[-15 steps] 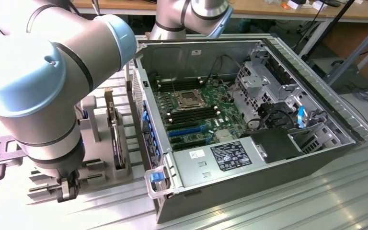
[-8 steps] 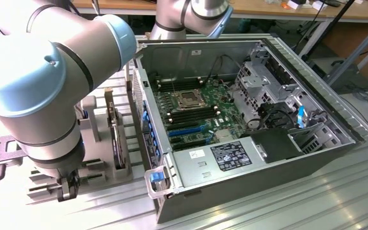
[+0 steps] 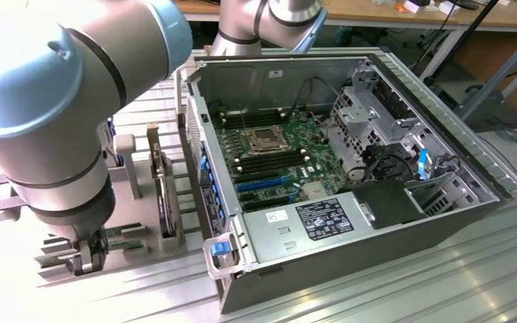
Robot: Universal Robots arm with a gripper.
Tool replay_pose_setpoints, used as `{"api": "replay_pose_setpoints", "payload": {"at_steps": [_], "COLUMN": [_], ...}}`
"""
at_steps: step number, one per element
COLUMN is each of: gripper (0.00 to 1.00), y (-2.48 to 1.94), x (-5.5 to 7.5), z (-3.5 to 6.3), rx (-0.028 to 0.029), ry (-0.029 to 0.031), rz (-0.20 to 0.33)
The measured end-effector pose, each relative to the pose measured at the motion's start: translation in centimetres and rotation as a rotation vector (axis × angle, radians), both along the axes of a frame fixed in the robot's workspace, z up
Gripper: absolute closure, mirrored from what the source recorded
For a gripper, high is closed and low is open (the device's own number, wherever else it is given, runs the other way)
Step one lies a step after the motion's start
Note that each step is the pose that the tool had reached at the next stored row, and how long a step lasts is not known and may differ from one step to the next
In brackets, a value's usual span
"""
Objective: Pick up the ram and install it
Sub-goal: 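Pick up the ram and move it above insertion slot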
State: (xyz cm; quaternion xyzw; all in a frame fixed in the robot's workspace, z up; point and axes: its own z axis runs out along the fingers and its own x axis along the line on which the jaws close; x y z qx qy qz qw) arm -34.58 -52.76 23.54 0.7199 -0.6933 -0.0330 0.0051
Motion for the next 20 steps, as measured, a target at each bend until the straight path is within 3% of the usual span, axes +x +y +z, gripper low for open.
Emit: {"api": "replay_pose_setpoints", "payload": {"at_steps": [6,8,11,12,14,17,20], "gripper": [0.86,0.86,0.86,0.86,0.86,0.86,0.86], "y": [0.06,0.37,0.56,0.57,0.56,0.57,0.79], "x": [0.0,0.0,0.3,0.9,2.0,5.2,7.3], "z": [5.65,7.51,9.51,10.57,11.0,11.53,13.84], "rx": [-0.0011,-0.0036,-0.0037,-0.0035,-0.003,-0.0019,-0.005], "ry": [0.0001,0.0002,0.0002,0.0005,0.0027,0.0086,0.0271], "rz": [0.036,0.044,0.052,0.055,0.056,0.058,0.059]}}
